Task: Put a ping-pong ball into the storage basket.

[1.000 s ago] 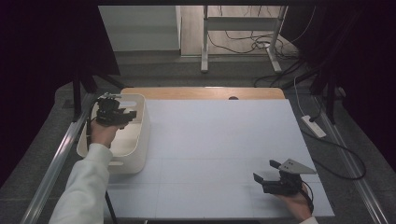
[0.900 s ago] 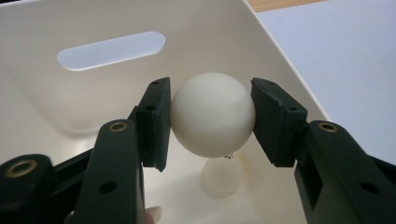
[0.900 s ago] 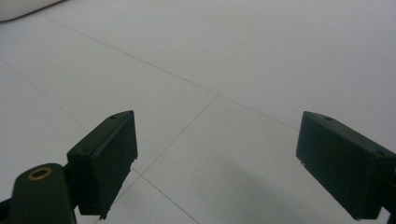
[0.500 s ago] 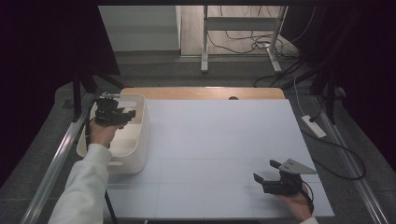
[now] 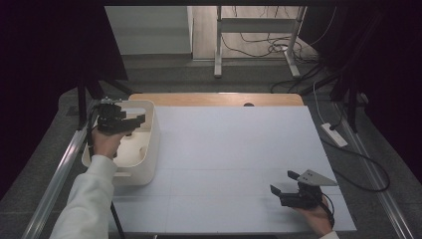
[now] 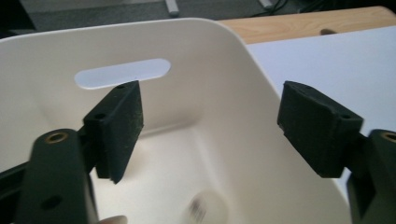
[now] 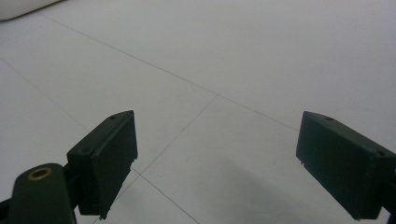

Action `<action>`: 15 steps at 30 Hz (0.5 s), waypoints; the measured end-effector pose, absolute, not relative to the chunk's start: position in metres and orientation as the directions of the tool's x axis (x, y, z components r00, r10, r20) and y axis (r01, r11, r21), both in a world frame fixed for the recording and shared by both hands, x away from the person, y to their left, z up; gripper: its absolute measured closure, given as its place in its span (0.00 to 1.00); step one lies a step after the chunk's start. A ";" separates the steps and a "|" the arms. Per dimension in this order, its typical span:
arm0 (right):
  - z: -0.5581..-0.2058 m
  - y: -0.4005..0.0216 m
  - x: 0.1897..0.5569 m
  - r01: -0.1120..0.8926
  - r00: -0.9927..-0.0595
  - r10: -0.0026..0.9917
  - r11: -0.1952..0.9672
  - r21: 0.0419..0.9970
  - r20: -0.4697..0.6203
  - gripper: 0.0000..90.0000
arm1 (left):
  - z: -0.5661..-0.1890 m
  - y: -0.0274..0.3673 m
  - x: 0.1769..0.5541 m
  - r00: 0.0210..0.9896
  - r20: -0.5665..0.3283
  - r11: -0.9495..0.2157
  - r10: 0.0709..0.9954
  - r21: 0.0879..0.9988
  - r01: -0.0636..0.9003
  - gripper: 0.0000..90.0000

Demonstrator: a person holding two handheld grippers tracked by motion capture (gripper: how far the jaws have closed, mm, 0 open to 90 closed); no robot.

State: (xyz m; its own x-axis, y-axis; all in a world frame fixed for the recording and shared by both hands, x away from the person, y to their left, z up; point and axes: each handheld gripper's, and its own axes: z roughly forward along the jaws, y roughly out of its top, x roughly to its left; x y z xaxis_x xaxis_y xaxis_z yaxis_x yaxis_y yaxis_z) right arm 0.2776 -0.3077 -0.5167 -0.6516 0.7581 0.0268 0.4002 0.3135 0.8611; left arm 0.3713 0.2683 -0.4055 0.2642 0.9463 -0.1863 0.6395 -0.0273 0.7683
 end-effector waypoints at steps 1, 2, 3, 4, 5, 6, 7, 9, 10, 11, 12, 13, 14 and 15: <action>-0.517 -0.308 0.278 0.400 -0.651 0.758 0.314 0.861 0.026 0.14 | -0.404 0.268 0.370 0.272 -0.186 -0.030 0.944 0.774 0.633 0.22; -0.517 -0.308 0.278 0.400 -0.651 0.758 0.314 0.861 0.027 0.14 | -0.403 0.267 0.368 0.283 -0.188 -0.032 0.940 0.780 0.625 0.22; -0.517 -0.308 0.278 0.400 -0.651 0.758 0.314 0.861 0.027 0.14 | -0.403 0.267 0.368 0.283 -0.188 -0.032 0.940 0.780 0.625 0.21; -0.517 -0.308 0.278 0.400 -0.651 0.759 0.313 0.861 0.027 0.14 | -0.401 0.266 0.365 0.295 -0.193 -0.030 0.936 0.790 0.612 0.21; -0.517 -0.308 0.278 0.400 -0.651 0.759 0.313 0.862 0.027 0.14 | -0.399 0.266 0.364 0.307 -0.196 -0.032 0.931 0.796 0.605 0.21; -0.517 -0.308 0.278 0.400 -0.651 0.759 0.313 0.861 0.026 0.14 | -0.397 0.265 0.361 0.321 -0.202 -0.029 0.925 0.806 0.591 0.21; -0.517 -0.308 0.278 0.400 -0.651 0.759 0.313 0.861 0.026 0.14 | -0.397 0.265 0.361 0.321 -0.202 -0.029 0.925 0.806 0.591 0.21; -0.517 -0.308 0.278 0.400 -0.650 0.759 0.312 0.862 0.027 0.14 | -0.394 0.263 0.356 0.346 -0.206 -0.031 0.915 0.821 0.570 0.21; -0.517 -0.308 0.278 0.400 -0.651 0.759 0.313 0.861 0.027 0.14 | -0.392 0.262 0.354 0.356 -0.208 -0.031 0.911 0.827 0.562 0.21; -0.517 -0.308 0.278 0.400 -0.651 0.759 0.313 0.862 0.026 0.14 | -0.391 0.262 0.353 0.368 -0.211 -0.030 0.905 0.833 0.553 0.21; -0.517 -0.308 0.278 0.400 -0.650 0.759 0.313 0.862 0.026 0.14 | -0.389 0.261 0.351 0.381 -0.214 -0.030 0.900 0.839 0.543 0.20; -0.517 -0.308 0.278 0.400 -0.651 0.759 0.312 0.861 0.027 0.14 | -0.388 0.260 0.348 0.393 -0.217 -0.028 0.894 0.846 0.532 0.20; -0.517 -0.308 0.278 0.400 -0.651 0.759 0.313 0.862 0.026 0.14 | -0.386 0.259 0.346 0.407 -0.220 -0.028 0.887 0.852 0.522 0.20; -0.517 -0.308 0.278 0.400 -0.651 0.759 0.312 0.862 0.027 0.14 | -0.385 0.258 0.344 0.420 -0.223 -0.029 0.880 0.855 0.517 0.20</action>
State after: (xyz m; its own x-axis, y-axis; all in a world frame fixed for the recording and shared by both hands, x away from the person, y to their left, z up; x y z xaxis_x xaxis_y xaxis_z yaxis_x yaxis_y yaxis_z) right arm 0.2779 -0.3078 -0.5169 -0.6506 0.7589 0.0270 0.4000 0.3122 0.8617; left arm 0.3445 0.2583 -0.3849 0.4196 0.8798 -0.2234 0.5171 -0.0294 0.8554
